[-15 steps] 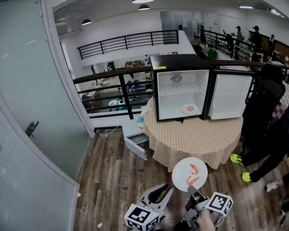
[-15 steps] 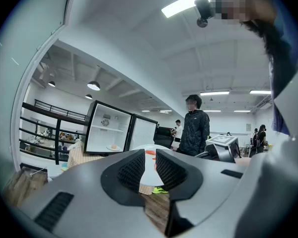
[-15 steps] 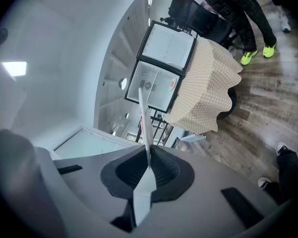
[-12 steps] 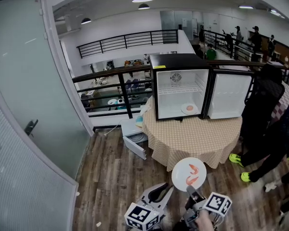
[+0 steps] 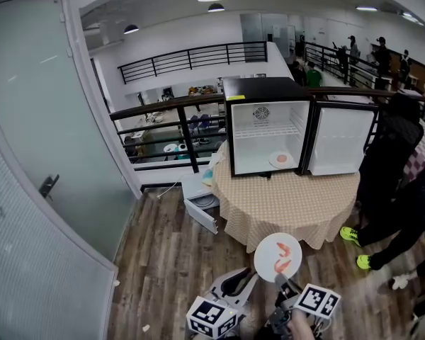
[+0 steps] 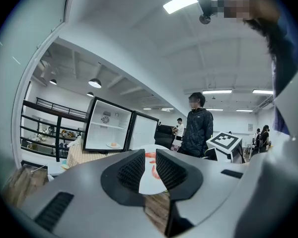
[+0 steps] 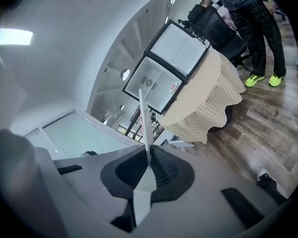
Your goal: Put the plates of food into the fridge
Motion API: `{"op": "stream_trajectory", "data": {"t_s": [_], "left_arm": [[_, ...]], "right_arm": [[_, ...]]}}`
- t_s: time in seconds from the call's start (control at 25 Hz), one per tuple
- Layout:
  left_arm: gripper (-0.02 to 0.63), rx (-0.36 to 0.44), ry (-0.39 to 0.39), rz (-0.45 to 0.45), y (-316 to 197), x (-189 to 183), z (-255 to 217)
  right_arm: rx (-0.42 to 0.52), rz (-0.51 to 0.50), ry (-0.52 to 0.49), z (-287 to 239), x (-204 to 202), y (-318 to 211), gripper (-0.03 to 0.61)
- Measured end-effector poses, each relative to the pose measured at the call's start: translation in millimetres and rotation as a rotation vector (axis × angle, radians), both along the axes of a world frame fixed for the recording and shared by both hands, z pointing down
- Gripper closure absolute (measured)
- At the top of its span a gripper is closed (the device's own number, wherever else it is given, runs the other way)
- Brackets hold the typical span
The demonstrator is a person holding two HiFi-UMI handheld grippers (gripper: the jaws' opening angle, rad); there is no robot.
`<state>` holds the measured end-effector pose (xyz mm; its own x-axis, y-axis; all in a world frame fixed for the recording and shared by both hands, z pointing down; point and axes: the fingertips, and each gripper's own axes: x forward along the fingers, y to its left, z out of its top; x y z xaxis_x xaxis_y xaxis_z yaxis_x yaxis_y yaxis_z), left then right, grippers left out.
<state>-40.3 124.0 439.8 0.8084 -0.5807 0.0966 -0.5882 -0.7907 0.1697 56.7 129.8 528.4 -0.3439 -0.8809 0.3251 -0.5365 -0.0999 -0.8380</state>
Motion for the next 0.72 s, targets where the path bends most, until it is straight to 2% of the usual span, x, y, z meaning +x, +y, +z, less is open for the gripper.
{"op": "stream_trajectory", "data": {"t_s": [0.36,0.56,0.72], "left_arm": [[0.545,-0.001,-0.002,-0.022,-20,35,0],[0.545,0.004,-0.001,-0.033,-33,64,0],[0.545,0.010,-0.003,-0.038,-43,88,0]], "right_arm": [[-0.002,-0.035,-0.007,-1,34,-22,0.552],[-0.015,-0.055,0.011,1,64,-37,0.552],[-0.009,-0.071,-0.011,-1,83,-49,0.552]]}}
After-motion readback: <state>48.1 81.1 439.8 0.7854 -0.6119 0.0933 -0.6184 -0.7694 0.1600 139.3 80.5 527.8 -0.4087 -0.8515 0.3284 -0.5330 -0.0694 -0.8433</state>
